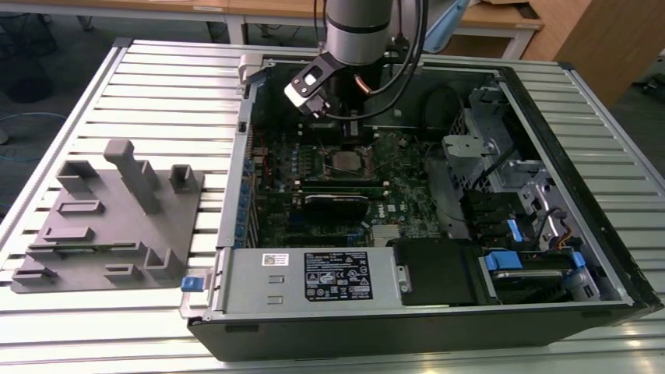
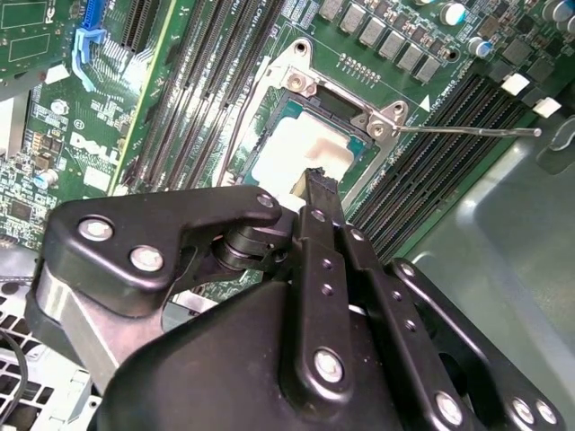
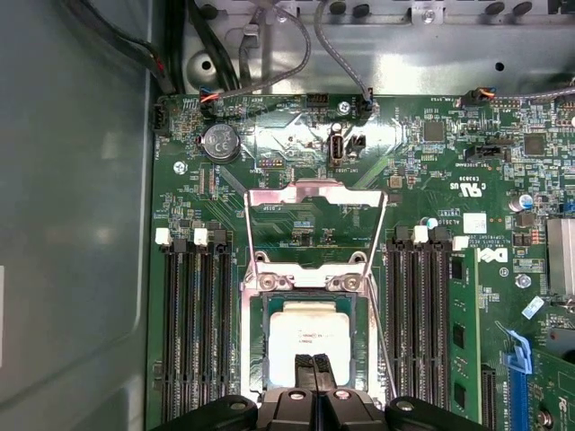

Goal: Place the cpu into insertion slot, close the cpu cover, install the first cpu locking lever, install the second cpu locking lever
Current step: 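Close the cpu cover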

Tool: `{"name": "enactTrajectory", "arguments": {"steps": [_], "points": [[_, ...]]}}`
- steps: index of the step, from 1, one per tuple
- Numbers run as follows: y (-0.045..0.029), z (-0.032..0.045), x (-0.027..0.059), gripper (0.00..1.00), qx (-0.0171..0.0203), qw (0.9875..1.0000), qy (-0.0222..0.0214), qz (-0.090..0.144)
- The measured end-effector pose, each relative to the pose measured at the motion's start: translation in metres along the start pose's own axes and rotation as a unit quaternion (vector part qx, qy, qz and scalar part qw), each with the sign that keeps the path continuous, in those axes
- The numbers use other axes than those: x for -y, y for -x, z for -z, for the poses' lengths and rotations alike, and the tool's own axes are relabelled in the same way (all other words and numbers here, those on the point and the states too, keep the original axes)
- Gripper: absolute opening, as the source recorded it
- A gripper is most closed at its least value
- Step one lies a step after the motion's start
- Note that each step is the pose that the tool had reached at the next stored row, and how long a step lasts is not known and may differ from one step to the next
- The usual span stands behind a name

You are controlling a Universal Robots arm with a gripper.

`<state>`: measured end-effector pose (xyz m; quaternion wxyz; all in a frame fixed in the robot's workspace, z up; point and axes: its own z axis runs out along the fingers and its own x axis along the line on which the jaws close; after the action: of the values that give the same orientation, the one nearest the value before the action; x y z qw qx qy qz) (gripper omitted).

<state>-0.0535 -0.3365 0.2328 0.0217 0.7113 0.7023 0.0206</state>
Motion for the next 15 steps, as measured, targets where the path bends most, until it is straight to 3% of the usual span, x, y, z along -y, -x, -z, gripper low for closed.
{"name": "enactTrajectory", "arguments": {"steps": [15], "points": [[0.0,0.0054,-0.0003,0.11,-0.0001,1.0,0.0001,0.0]]}}
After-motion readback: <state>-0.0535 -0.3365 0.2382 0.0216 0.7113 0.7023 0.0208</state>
